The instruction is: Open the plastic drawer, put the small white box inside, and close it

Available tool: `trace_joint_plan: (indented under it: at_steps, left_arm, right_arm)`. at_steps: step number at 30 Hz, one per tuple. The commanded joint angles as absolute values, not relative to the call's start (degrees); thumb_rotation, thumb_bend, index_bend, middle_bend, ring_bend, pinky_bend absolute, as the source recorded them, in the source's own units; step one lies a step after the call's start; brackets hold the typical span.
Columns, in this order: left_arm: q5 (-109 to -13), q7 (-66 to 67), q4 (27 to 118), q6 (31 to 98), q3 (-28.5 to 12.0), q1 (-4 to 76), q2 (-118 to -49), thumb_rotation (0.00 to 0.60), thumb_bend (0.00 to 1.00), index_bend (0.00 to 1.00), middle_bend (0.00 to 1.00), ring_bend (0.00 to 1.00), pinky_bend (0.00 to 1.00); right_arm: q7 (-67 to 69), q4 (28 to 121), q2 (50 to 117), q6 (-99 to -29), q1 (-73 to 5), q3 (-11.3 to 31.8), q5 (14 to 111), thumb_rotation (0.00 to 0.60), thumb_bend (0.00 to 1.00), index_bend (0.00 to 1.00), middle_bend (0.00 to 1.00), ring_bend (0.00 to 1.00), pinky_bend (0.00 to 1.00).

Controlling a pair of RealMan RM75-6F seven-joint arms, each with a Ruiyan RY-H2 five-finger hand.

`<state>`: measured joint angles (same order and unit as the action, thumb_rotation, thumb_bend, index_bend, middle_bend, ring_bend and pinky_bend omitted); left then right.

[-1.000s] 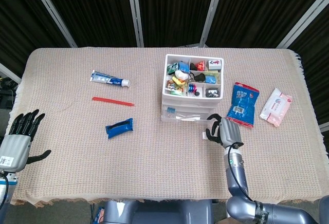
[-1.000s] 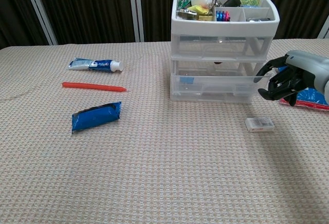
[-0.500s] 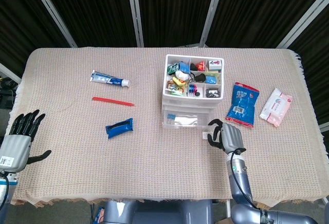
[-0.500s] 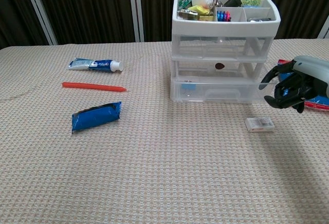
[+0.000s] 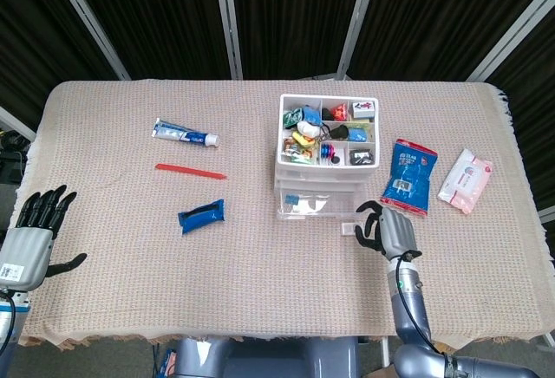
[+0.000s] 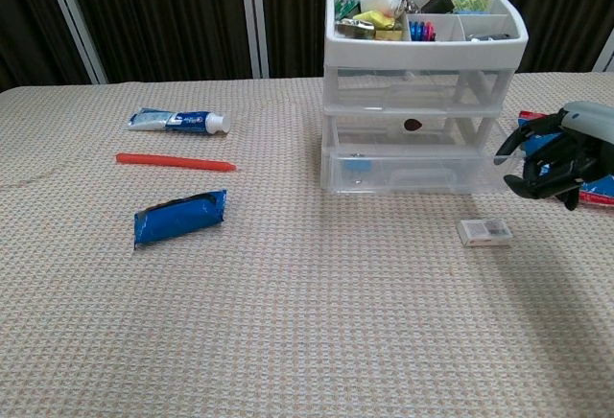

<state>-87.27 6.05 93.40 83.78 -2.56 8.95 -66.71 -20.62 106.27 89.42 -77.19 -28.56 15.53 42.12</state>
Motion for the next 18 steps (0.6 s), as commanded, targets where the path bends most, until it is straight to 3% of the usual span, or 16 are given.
trace_joint_plan:
  at_steps: [1, 10, 18]
  left_arm:
    - [-87.3, 6.1, 93.4, 83.8, -2.5, 8.9, -66.7, 0.600, 0.08, 0.06, 0.00, 0.00, 0.00]
    - [-87.3, 6.1, 93.4, 83.8, -2.6, 8.9, -66.7, 0.600, 0.08, 0.06, 0.00, 0.00, 0.00]
    - [-87.4, 6.0, 93.4, 83.9, -2.6, 8.9, -66.7, 0.600, 0.08, 0.06, 0.00, 0.00, 0.00]
  right_arm:
    - [-19.7, 107.2, 89.2, -77.2, -28.0, 15.0, 44.2, 0.600, 0.36, 0.35, 0.69, 0.71, 0.65]
    - [-18.2, 110.5, 87.6, -77.9, -27.1, 15.5, 47.7, 0.600, 0.36, 0.18, 0.69, 0.71, 0.65]
    - [-15.4, 114.1, 85.4, -80.4, -24.2, 15.1, 49.6, 0.600, 0.32, 0.12, 0.69, 0.71, 0.65]
